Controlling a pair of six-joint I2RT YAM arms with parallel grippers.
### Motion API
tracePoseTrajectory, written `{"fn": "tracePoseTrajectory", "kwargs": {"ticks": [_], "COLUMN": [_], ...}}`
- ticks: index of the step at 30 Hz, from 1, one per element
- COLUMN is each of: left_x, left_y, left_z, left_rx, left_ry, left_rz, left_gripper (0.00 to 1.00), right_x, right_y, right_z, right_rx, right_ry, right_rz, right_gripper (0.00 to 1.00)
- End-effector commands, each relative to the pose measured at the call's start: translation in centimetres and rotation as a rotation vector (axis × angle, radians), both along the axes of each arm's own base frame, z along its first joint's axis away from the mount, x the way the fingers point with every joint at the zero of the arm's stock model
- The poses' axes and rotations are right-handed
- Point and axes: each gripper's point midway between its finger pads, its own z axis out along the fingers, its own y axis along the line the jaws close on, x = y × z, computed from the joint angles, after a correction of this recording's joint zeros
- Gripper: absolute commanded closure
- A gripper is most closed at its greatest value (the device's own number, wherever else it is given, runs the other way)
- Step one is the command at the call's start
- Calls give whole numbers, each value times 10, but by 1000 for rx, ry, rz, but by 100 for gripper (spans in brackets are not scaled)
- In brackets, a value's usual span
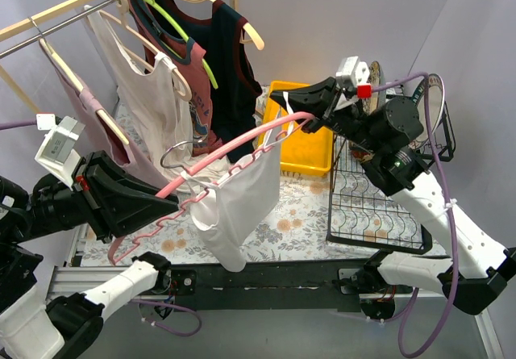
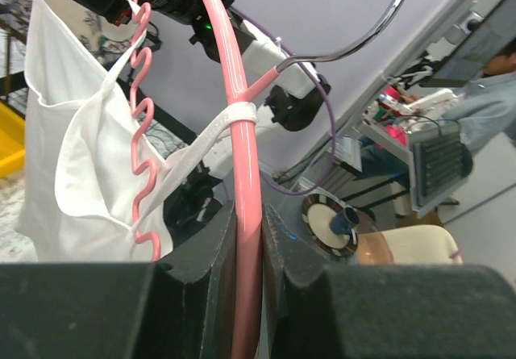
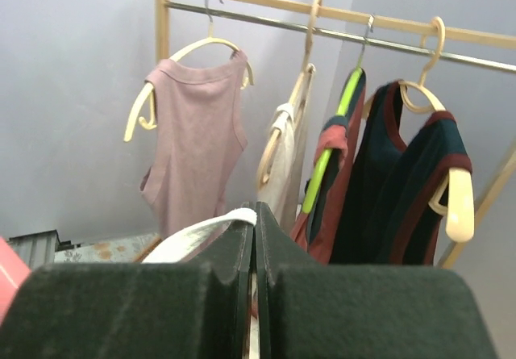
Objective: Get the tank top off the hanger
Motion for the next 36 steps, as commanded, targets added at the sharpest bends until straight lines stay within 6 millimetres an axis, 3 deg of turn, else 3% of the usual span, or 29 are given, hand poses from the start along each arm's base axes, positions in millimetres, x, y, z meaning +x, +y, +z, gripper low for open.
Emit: {"fn": "tracePoseTrajectory", "kwargs": {"ticks": [1,2,3,4,11,16,21,26,30,36], "left_x": [1,11,8,8,2,-8,-5,-12,1,24], "left_y": [-4,-5,-2,0,1,-1,-14,-18,-18,-12], "left_z": [2,-1,5,0,3,9,-10,-14,-23,-16], "left_rx": [-17,4,3,27,34,5,42,47,92,97], "left_ry": [55,54,28,51,31,-2,38,30,51,50], "left_rz": [-36,-8,4,10,-27,-89,-170,-242,-177,-24], "left_gripper": [100,100,100,100,100,100,100,100,100,100], "right_x": [-43,-50,-58,-59,-51,-57,-59,-47,-45,-63], "right_y": [-10,-11,-14,-17,-31,-31,-21,-10,-6,-22], "right_z": [12,12,5,4,-5,7,17,30,18,25], "right_rx": [-3,-3,-8,-7,-74,-88,-110,-141,-173,-149], "right_ry": [-160,-174,-180,-180,-188,-215,-249,-262,-255,-288], "right_rz": [111,130,149,144,35,55,110,108,119,117], "right_gripper": [99,99,99,99,99,99,99,99,99,99]}}
